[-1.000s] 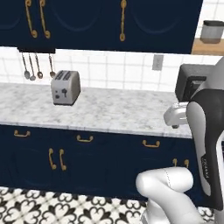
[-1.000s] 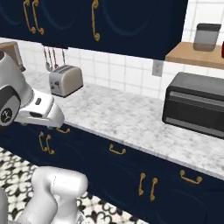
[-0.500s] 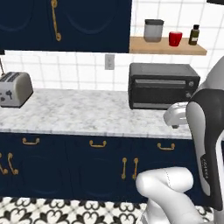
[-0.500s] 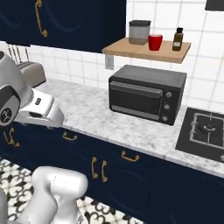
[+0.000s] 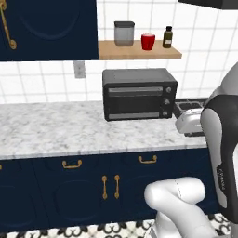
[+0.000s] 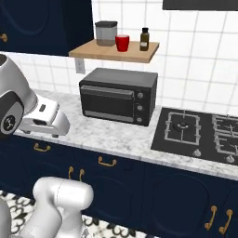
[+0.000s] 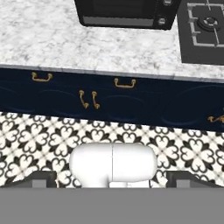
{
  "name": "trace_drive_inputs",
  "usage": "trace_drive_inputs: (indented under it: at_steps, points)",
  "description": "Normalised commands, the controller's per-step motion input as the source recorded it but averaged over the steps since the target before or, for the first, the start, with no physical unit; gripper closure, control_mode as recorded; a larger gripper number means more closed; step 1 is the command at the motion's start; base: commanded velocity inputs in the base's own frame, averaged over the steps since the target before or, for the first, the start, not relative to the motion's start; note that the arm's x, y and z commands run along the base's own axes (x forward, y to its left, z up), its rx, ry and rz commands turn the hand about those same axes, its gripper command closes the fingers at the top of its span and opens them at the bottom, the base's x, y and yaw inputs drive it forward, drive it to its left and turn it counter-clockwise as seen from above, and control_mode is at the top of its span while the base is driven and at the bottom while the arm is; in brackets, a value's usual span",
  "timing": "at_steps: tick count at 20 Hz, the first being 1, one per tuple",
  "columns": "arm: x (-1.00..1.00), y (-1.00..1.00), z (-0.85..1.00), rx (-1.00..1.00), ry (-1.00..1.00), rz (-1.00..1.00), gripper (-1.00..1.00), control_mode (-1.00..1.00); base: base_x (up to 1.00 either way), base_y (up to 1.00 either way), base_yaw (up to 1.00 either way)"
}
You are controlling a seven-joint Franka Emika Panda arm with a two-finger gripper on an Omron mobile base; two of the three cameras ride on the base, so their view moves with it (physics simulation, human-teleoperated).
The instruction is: Gather all objects into one cabinet and sort the glasses and bowls to opposite sides.
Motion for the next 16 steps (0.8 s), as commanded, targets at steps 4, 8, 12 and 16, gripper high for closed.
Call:
trace_drive_inputs:
  at_steps: [4,8,12,16]
  points:
    - [0.00,0.00,0.00,0.00,0.00,0.00,-1.00,1.00,0.52,0.00,-0.07]
    - [0.00,0.00,0.00,0.00,0.00,0.00,-1.00,1.00,0.50,0.00,-0.12]
    - [0.00,0.00,0.00,0.00,0.00,0.00,-1.00,1.00,0.44,0.01,-0.23]
    - [0.00,0.00,0.00,0.00,0.00,0.00,-1.00,1.00,0.33,0.08,-0.20]
